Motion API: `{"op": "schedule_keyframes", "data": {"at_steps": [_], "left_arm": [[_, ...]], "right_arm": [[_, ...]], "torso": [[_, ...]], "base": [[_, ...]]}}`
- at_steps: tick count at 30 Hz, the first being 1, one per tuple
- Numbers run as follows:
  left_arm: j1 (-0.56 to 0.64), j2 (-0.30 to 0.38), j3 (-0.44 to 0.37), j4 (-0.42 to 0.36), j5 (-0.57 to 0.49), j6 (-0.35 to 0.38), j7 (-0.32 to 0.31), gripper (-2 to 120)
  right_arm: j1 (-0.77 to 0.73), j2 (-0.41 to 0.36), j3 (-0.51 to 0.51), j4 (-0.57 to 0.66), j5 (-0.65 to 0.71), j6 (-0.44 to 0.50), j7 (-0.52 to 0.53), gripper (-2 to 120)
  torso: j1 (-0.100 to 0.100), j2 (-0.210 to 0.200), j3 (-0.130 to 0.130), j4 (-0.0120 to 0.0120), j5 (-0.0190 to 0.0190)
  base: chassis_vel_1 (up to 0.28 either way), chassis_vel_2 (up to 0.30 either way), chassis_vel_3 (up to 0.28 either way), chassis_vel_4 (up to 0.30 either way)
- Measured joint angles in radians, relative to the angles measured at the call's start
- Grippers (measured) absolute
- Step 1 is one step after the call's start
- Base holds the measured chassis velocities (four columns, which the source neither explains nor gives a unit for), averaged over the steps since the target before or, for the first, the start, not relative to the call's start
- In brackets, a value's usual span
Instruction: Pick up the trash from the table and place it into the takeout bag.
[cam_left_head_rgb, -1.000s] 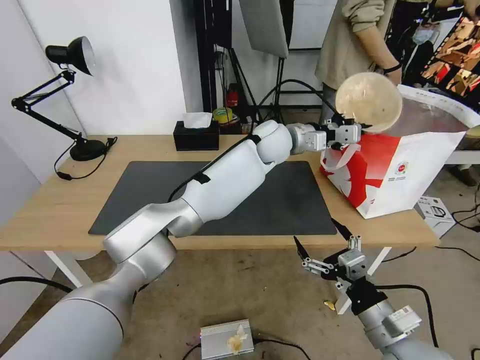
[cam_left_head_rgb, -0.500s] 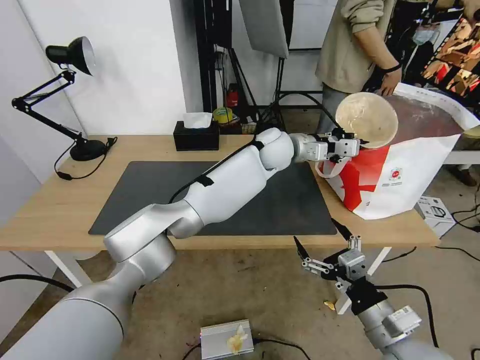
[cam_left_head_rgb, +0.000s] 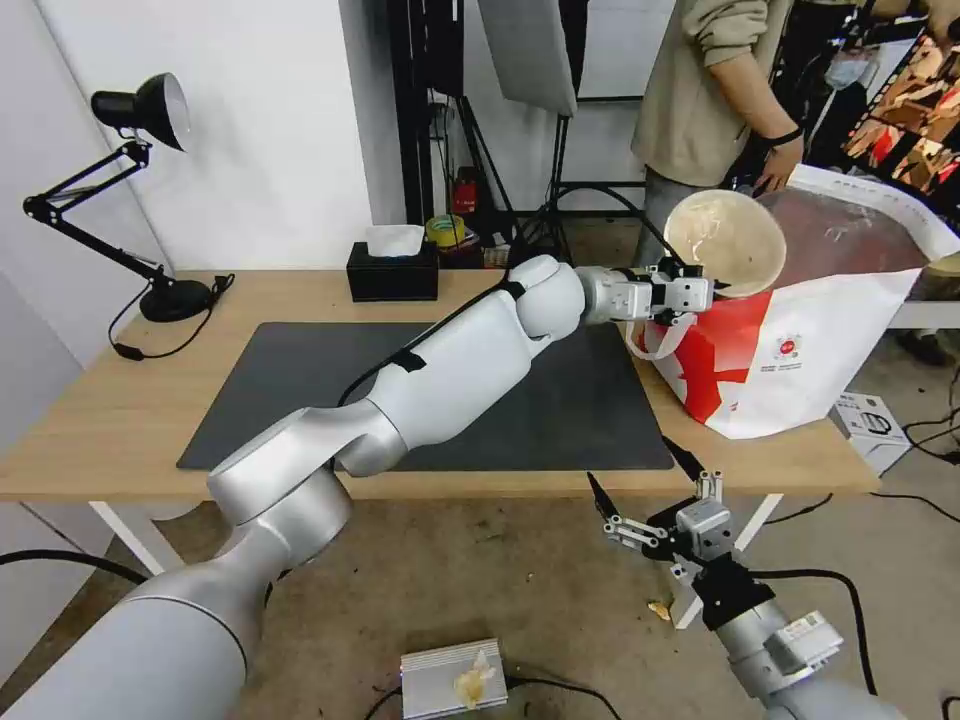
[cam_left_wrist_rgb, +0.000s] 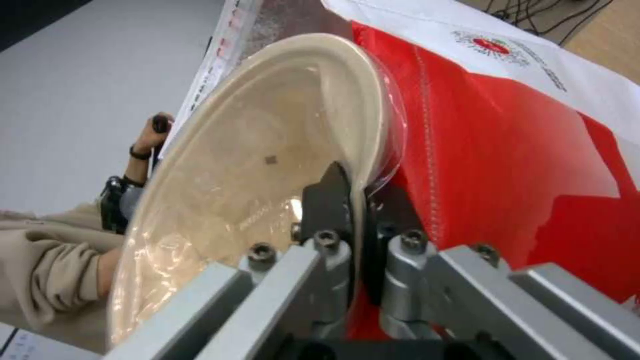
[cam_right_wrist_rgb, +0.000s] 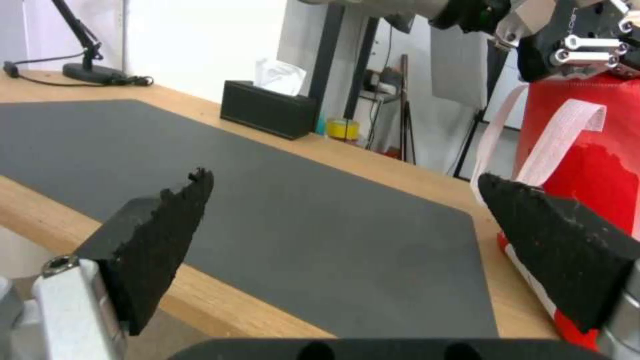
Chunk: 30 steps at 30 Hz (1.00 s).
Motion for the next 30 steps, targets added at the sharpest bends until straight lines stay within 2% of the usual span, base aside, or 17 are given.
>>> {"op": "schedule_keyframes", "data": {"at_steps": [3, 6, 7, 10, 11, 15, 16, 19, 20, 23, 30], "left_arm": [[0.0, 0.0, 0.0, 0.0, 0.001, -0.002, 0.0, 11], [-0.002, 0.0, -0.001, -0.003, 0.002, -0.003, -0.003, 25], [-0.002, 0.0, -0.001, -0.003, 0.002, -0.003, -0.003, 25], [-0.006, 0.0, -0.002, -0.008, 0.005, -0.006, -0.015, 41], [-0.006, 0.0, -0.002, -0.008, 0.005, -0.006, -0.015, 41], [-0.008, 0.0, -0.005, -0.014, 0.007, -0.012, -0.027, 58], [-0.008, 0.0, -0.005, -0.014, 0.007, -0.012, -0.027, 58], [-0.01, 0.0, -0.006, -0.015, 0.014, -0.024, -0.038, 72], [-0.01, 0.0, -0.006, -0.015, 0.014, -0.024, -0.038, 72], [-0.013, -0.001, -0.005, -0.021, 0.02, -0.029, -0.05, 88], [-0.018, -0.001, -0.001, -0.028, 0.024, -0.031, -0.069, 99]], "right_arm": [[0.0, 0.0, 0.0, 0.0, 0.0, 0.0, 0.0, 100], [0.0, 0.0, 0.0, 0.0, 0.0, 0.0, 0.0, 100], [0.0, 0.0, 0.0, 0.0, 0.0, 0.0, 0.0, 100], [0.0, 0.0, 0.0, 0.0, 0.0, 0.0, 0.0, 100], [0.0, 0.0, 0.0, 0.0, 0.0, 0.0, 0.0, 100], [0.0, 0.0, 0.0, 0.0, 0.0, 0.0, 0.0, 100], [0.0, 0.0, 0.0, 0.0, 0.0, 0.0, 0.0, 100], [0.0, 0.0, 0.0, 0.0, 0.0, 0.0, 0.0, 100], [0.0, 0.0, 0.0, 0.0, 0.0, 0.0, 0.0, 100], [0.0, 0.0, 0.0, 0.0, 0.0, 0.0, 0.0, 100], [0.0, 0.0, 0.0, 0.0, 0.0, 0.0, 0.0, 100]], "torso": [[0.0, 0.0, 0.0, 0.0, 0.0], [0.0, 0.0, 0.0, 0.0001, 0.0], [0.0, 0.0, 0.0, 0.0001, 0.0], [0.0, 0.0, 0.0, 0.0, 0.0], [0.0, 0.0, 0.0, 0.0, 0.0], [0.0, 0.0, 0.0, 0.0, 0.0], [0.0, 0.0, 0.0, 0.0, 0.0], [0.0, 0.0, 0.0, 0.0, 0.0], [0.0, 0.0, 0.0, 0.0, 0.0], [0.0, 0.0, 0.0, 0.0, 0.0], [0.0, 0.0, 0.0, 0.0, 0.0]], "base": [[0.0, 0.0, 0.0, 0.0], [0.0, 0.0, 0.0, 0.0], [0.0, 0.0, 0.0, 0.0], [0.0, 0.0, 0.0, 0.0], [0.0, 0.0, 0.0, 0.0], [0.0, 0.0, 0.0, 0.0], [0.0, 0.0, 0.0, 0.0], [0.0, 0.0, 0.0, 0.0], [0.0, 0.0, 0.0, 0.0], [0.0, 0.0, 0.0, 0.0], [0.0, 0.0, 0.0, 0.0]]}}
